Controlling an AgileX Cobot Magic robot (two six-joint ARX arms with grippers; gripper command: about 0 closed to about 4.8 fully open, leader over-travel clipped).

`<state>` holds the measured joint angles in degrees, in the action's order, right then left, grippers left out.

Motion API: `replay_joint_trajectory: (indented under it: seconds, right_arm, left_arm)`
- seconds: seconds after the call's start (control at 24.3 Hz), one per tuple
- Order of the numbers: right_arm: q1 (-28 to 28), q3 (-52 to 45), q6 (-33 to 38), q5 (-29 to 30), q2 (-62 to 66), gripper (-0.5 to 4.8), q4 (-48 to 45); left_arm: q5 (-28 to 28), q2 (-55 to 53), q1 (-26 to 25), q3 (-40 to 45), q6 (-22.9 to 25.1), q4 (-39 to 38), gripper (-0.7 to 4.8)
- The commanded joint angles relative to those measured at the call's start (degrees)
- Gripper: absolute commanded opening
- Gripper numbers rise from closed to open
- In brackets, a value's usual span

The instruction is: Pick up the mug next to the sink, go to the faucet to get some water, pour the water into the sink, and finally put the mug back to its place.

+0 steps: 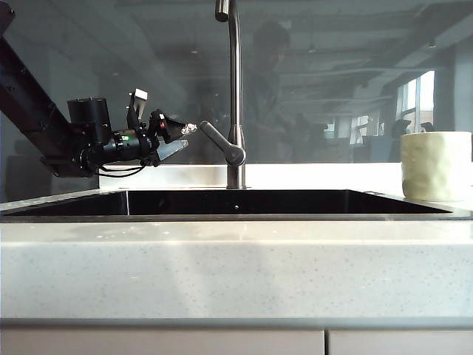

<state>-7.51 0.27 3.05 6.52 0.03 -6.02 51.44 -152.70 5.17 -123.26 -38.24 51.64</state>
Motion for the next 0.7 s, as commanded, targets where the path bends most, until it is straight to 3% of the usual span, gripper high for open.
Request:
replay_joint_trajectory:
  seconds: [0.04, 0.7]
  right_arm:
    - [1.88, -0.22, 0.22, -3.65, -0.13, -0.09, -0.83]
    - [2.49, -0.22, 1.18, -6.38, -0.13, -0.09, 2.84]
  left_arm:
    - [0.20, 0.39, -0.07, -0.31, 0.15, 0.66, 3.40]
    - [0.20, 0.39, -0.07, -0.31, 0.15, 0.63, 3.40]
